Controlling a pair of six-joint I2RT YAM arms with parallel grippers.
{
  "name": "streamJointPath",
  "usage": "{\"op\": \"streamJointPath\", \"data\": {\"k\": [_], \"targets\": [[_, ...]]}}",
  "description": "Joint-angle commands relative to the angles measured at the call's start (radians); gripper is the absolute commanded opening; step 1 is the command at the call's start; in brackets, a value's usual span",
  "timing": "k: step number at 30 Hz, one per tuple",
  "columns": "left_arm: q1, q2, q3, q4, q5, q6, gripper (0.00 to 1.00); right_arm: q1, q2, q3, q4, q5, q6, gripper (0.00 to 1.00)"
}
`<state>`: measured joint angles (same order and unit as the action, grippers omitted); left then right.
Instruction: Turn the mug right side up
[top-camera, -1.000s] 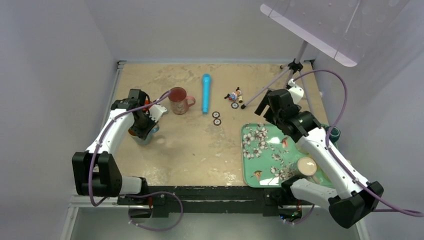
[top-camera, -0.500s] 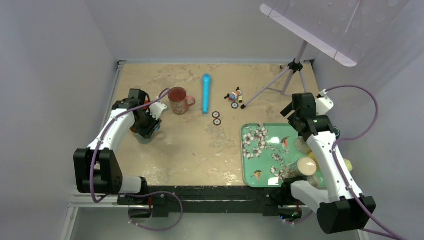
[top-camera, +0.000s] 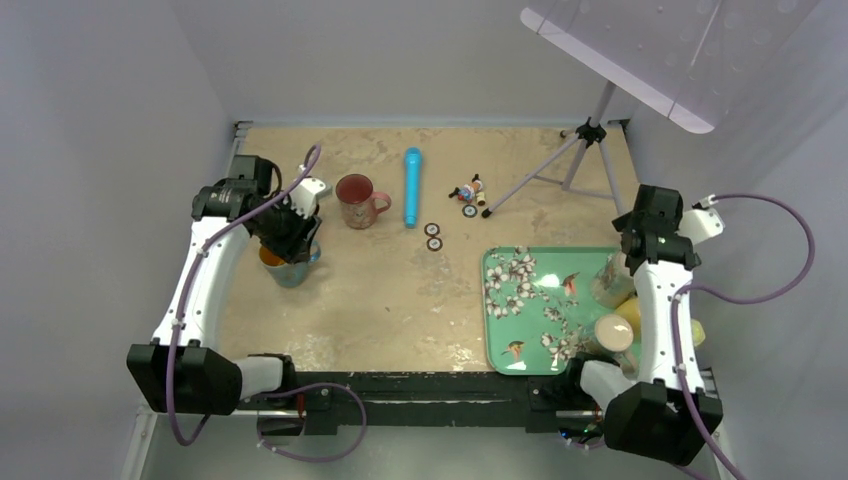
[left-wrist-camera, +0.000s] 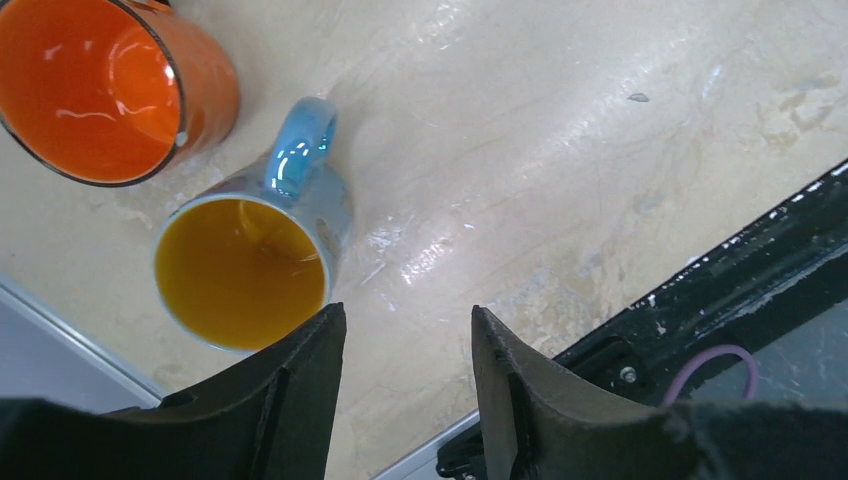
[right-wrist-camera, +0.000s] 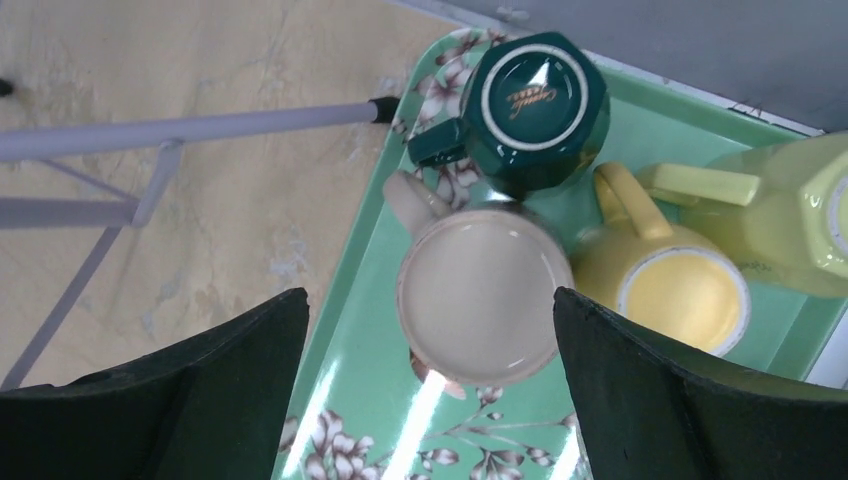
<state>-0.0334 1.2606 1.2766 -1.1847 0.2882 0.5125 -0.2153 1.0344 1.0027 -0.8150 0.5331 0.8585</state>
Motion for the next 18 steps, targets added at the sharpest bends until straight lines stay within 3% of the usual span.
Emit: {"op": "streamJointPath", "data": {"k": [1,10,18], "targets": [[-0.002,-0.012,0.024,-0.058,0.073,-0.032,0.54,-0.076,0.038,-0.004,0.083,0.042,-0.046,0.96],[-0.003,-0.006,0.022,-0.044,0.091,-0.032,0.54,-0.125,0.167,-0.037,0.162,-0.123,-0.127,0.89],[-0.003,0.011,0.037,-0.028,0.123,-0.058,0.54,-0.098,0.133,-0.142,0.249,-0.387,-0.231,0.7]]}}
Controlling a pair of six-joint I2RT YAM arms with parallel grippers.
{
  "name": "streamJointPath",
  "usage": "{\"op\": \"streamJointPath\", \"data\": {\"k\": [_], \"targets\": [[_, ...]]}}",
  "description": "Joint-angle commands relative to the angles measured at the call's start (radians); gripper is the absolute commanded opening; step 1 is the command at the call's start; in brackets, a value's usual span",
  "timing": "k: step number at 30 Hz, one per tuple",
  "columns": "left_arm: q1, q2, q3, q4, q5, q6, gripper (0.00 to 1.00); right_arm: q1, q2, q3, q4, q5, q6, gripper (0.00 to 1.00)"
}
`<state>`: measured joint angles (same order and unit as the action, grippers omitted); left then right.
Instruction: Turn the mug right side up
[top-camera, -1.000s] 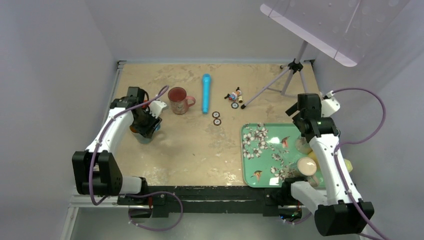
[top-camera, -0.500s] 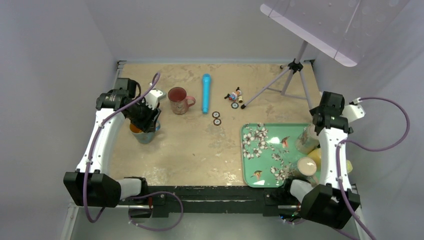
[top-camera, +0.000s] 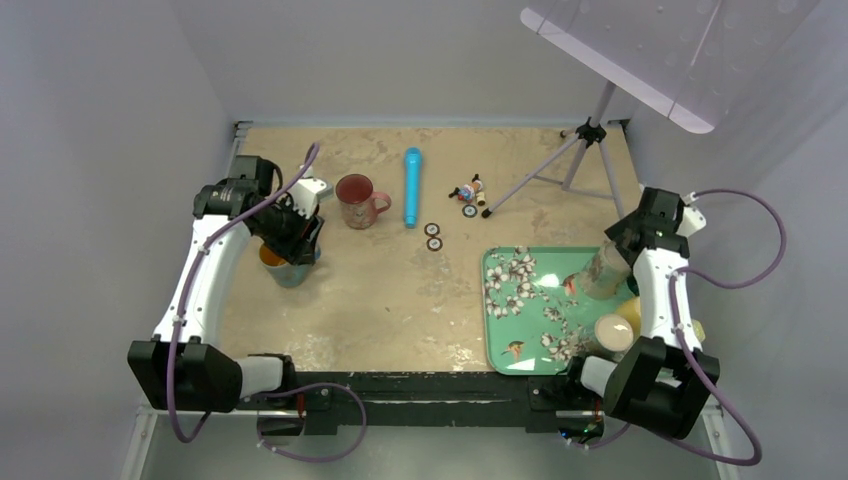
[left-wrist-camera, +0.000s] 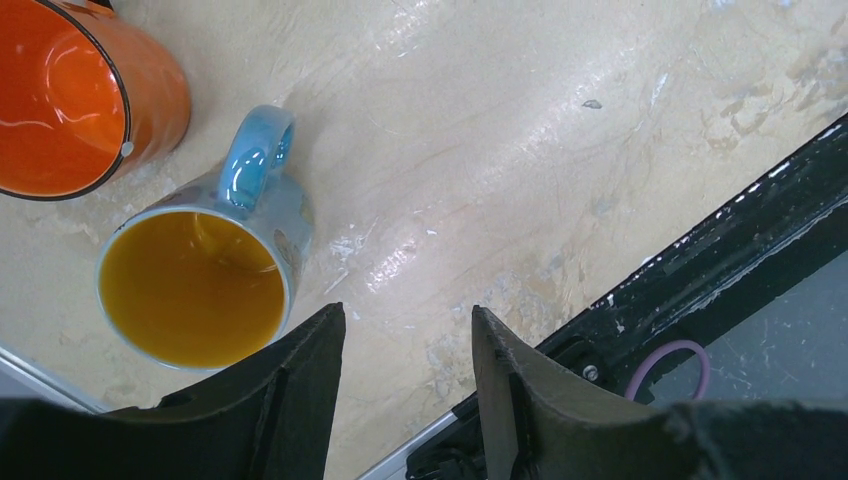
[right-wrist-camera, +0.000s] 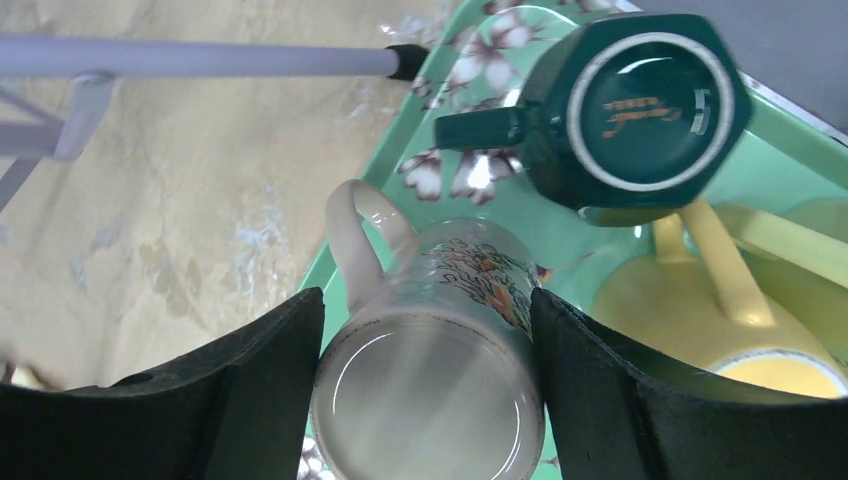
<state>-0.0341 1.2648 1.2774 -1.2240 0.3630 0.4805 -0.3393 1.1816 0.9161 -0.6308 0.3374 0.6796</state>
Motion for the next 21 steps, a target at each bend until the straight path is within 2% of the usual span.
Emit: {"op": "streamJointPath", "data": {"k": [1,8,12,17,21], "targets": [[-0.003,0.009,0.04,0.01,0.047,-0.026,0.54,0.044,-0.014,-0.066,0.063,-0.211,-0.056,0.69],[-0.003,0.011,0.066,0.002,0.04,-0.023,0.54,0.227,-0.035,-0.085,0.017,-0.3,-0.036,0.69],[-0.003,0.013,0.061,0.007,0.04,-0.022,0.54,0.275,-0.043,-0.074,-0.023,-0.334,-0.049,0.71],[-0.003,0.014,0.047,0.011,0.046,-0.021,0.54,0.279,-0.003,0.081,-0.139,-0.292,-0.141,0.83],[-0.004,0.017,0.048,0.013,0.052,-0.026,0.54,0.319,0.065,0.226,-0.18,-0.286,-0.246,0.87]]}}
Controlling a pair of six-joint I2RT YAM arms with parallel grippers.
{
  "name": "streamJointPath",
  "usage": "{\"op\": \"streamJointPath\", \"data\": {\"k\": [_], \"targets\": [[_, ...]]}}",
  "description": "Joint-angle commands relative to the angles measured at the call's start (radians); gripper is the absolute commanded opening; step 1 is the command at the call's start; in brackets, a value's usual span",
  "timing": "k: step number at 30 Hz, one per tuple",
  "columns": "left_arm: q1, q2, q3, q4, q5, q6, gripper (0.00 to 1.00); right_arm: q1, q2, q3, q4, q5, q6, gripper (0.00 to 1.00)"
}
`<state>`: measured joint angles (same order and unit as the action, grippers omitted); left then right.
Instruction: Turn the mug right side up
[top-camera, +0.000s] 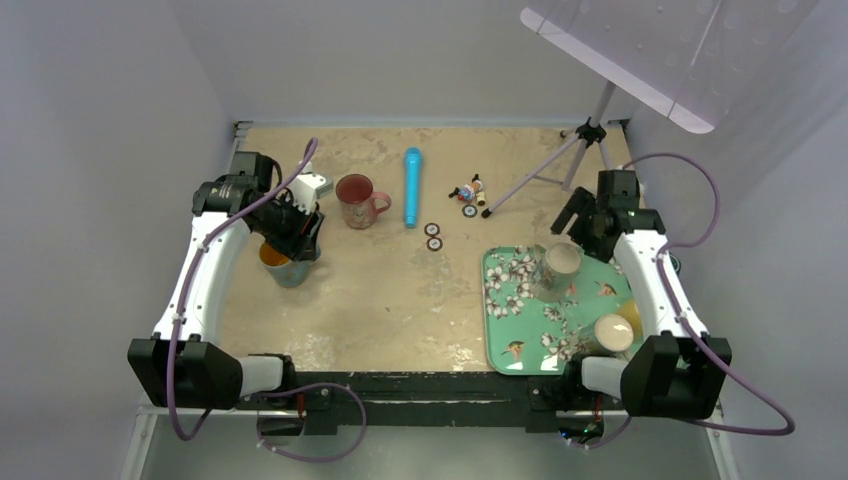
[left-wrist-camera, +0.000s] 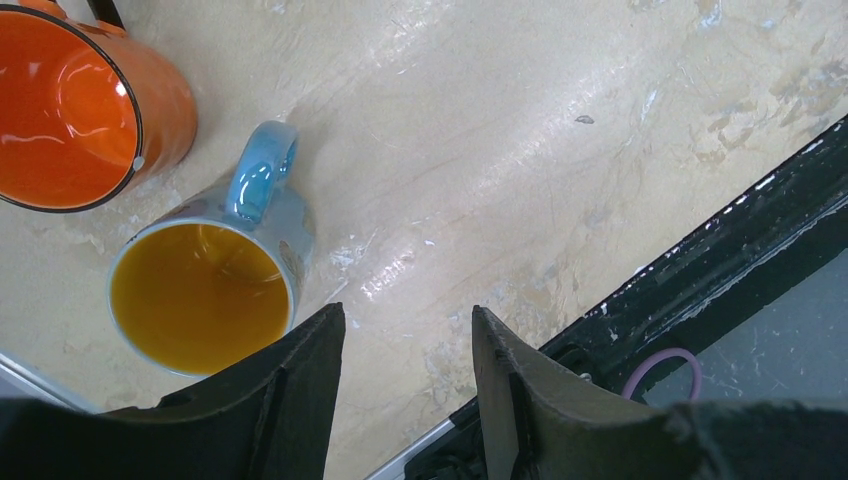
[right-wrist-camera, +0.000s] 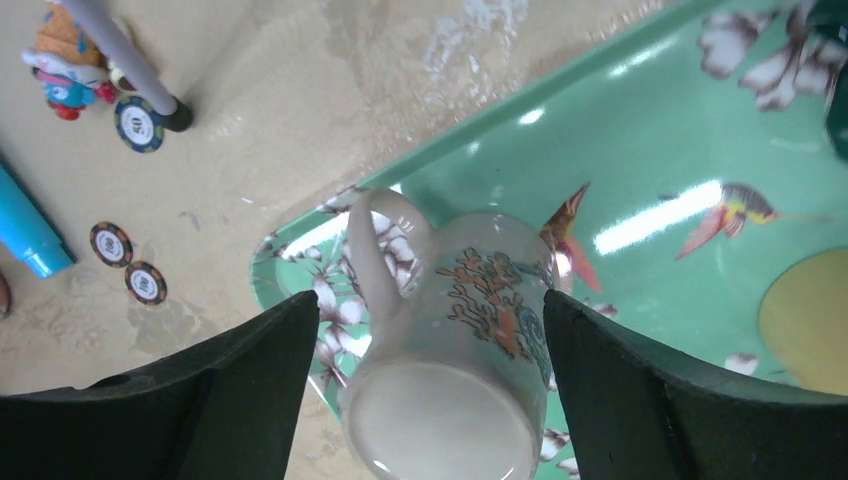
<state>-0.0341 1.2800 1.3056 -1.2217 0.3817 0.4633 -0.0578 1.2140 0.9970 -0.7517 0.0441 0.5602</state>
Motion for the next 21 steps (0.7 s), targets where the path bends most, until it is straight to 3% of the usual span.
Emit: {"op": "streamJointPath", "data": {"k": [1,4,9,15,21], "targets": [[-0.005,0.001,0.021,0.011,0.034,-0.009,0.54,0.076,0.042,0.178,-0.064,0.004,-0.172,0.87],[-0.004,0.0,0.021,0.011,0.027,-0.004,0.54,0.203,0.076,0.257,-0.098,0.049,-0.298,0.88],[-0.004,0.007,0.014,0.018,0.031,-0.003,0.54,0.298,0.232,0.354,-0.168,0.02,-0.471,0.83],[-0.006,0.007,0.015,0.015,0.045,0.005,0.54,0.366,0.471,0.479,-0.262,0.189,-0.479,0.76],[-0.009,0.001,0.011,0.022,0.046,0.008,0.54,0.36,0.592,0.447,-0.251,0.299,-0.466,0.77]]}}
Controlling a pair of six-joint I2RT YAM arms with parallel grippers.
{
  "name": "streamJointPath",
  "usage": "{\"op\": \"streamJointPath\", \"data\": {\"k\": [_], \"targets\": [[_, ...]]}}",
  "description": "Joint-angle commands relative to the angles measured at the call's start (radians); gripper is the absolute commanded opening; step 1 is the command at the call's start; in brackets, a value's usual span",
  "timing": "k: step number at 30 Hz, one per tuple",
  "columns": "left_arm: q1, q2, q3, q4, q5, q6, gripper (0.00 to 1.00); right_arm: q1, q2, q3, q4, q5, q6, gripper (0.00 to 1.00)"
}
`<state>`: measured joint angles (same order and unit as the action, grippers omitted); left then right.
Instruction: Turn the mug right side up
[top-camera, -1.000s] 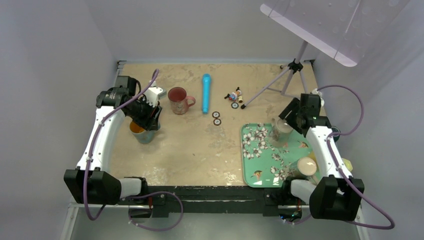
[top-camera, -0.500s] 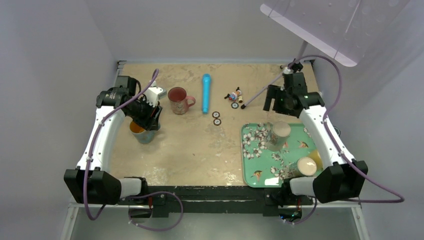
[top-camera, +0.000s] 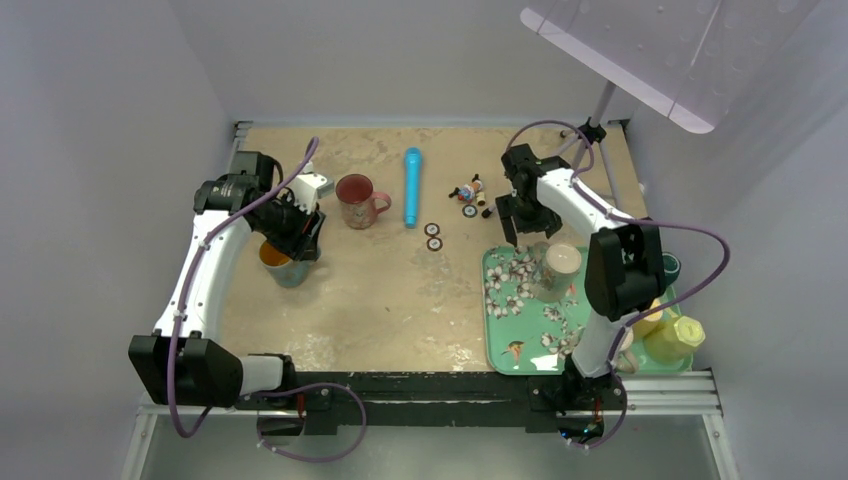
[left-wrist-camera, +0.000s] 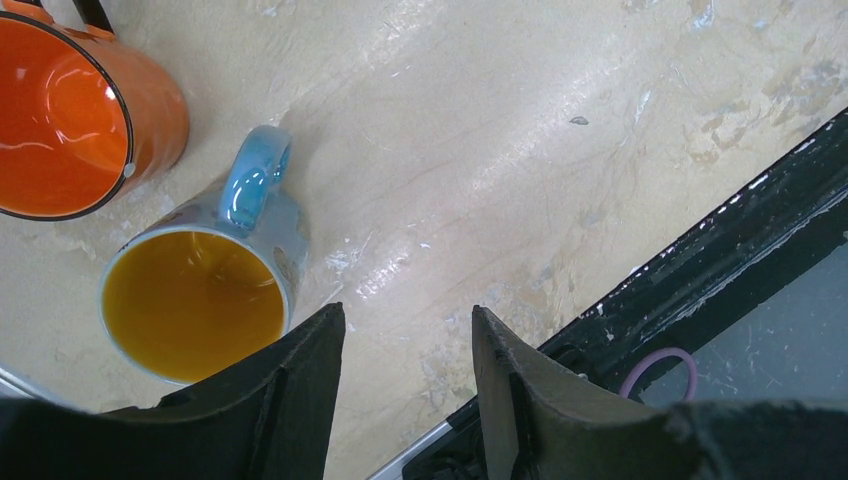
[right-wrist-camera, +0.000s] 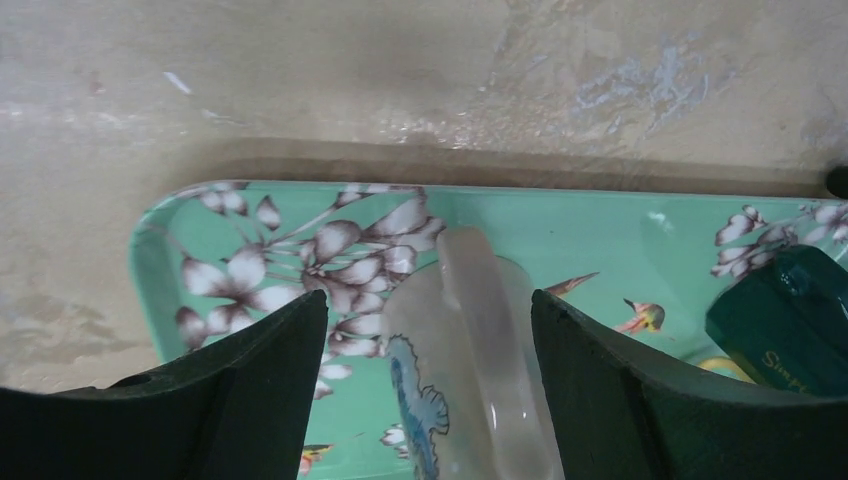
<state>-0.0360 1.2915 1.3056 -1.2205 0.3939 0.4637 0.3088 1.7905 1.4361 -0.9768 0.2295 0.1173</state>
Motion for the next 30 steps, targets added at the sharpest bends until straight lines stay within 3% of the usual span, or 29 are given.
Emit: {"op": "streamJointPath", "data": {"k": [1,6,10,15,17,18,19,24,30], "targets": [[-0.008,-0.01,0.011,0.021,0.032,0.007,0.54,-0.007,0.03,0.005,-0.031,0.117,-0.022,0.77],[-0.009,-0.014,0.017,0.016,0.022,0.013,0.54,-0.01,0.049,-0.056,-0.013,0.11,-0.011,0.75],[-0.009,-0.012,0.021,0.014,0.019,0.015,0.54,-0.013,0.03,-0.074,-0.012,0.035,-0.015,0.56],[-0.009,-0.012,0.034,0.003,0.009,0.025,0.54,-0.013,0.016,-0.084,-0.011,0.018,-0.029,0.43],[-0.009,-0.014,0.038,0.001,0.001,0.03,0.54,-0.013,0.031,-0.084,-0.012,0.006,-0.032,0.27],[-0.009,-0.014,0.039,0.0,-0.003,0.031,0.54,-0.013,0.035,-0.083,-0.013,0.003,-0.035,0.08],[-0.009,-0.016,0.041,-0.001,-0.004,0.033,0.54,-0.013,0.036,-0.082,-0.014,0.001,-0.035,0.0],[-0.009,-0.015,0.05,-0.014,0.008,0.032,0.54,-0.01,-0.006,-0.047,-0.031,-0.117,-0.052,0.0],[-0.01,-0.012,0.109,-0.061,0.109,0.003,0.54,0.017,-0.177,0.029,-0.023,-0.249,-0.079,0.0]]}}
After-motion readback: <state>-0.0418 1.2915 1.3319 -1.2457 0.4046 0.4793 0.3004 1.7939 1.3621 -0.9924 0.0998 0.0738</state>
